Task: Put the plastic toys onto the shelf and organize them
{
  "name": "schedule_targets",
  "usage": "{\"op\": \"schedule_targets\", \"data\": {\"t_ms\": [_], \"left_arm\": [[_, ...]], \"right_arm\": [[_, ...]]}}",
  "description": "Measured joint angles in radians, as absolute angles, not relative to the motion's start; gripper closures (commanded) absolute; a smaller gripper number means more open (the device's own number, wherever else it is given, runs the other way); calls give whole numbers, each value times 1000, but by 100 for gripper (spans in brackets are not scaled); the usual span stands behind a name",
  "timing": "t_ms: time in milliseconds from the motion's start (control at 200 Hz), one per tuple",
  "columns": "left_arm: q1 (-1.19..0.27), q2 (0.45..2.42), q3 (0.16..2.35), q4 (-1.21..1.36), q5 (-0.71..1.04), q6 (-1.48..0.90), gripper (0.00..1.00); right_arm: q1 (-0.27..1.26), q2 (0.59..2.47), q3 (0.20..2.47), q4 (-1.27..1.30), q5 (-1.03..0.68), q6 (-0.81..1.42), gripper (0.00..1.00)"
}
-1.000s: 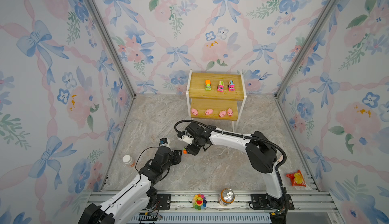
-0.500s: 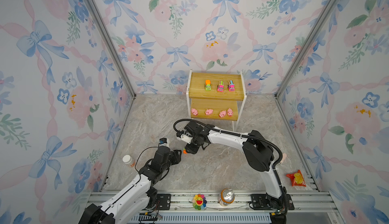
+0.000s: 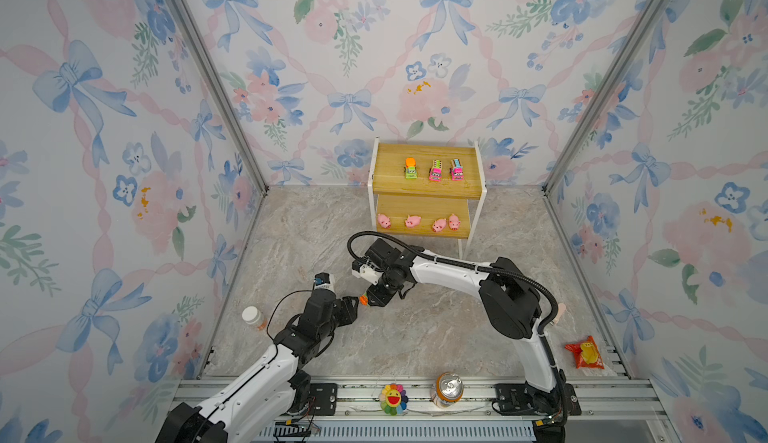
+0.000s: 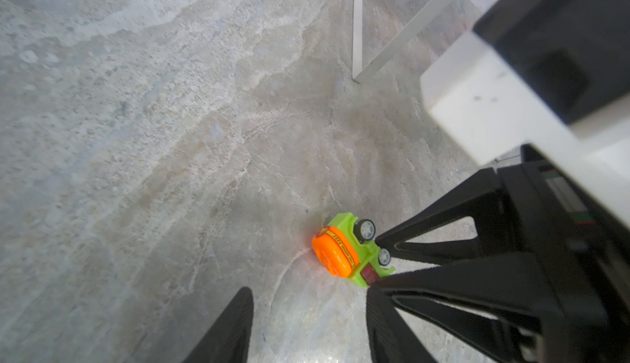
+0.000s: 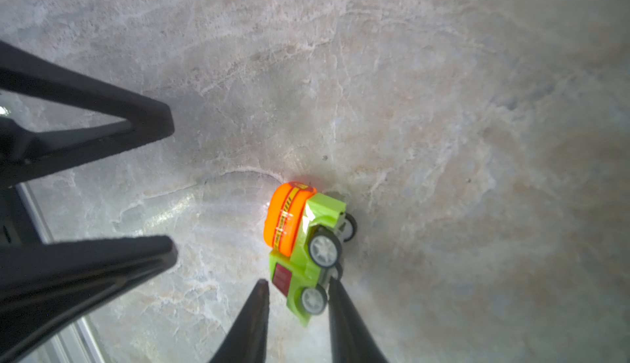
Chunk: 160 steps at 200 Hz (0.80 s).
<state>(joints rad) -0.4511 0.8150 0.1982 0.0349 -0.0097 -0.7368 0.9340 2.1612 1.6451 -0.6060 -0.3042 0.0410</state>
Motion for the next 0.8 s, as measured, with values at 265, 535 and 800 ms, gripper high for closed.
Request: {"op": "schedule_targets", "data": {"t_ms": [265, 535, 800], "left_arm": [[-451, 825, 199, 35, -1, -734, 45], [-451, 831, 198, 38, 4, -733, 43], [-445, 871, 198, 99, 44, -714, 32]], "right_arm": [[902, 2131, 1526, -481, -368, 177, 70], [884, 2098, 1439, -355, -401, 243, 72], [878, 2083, 1373, -237, -459, 305, 77]]}}
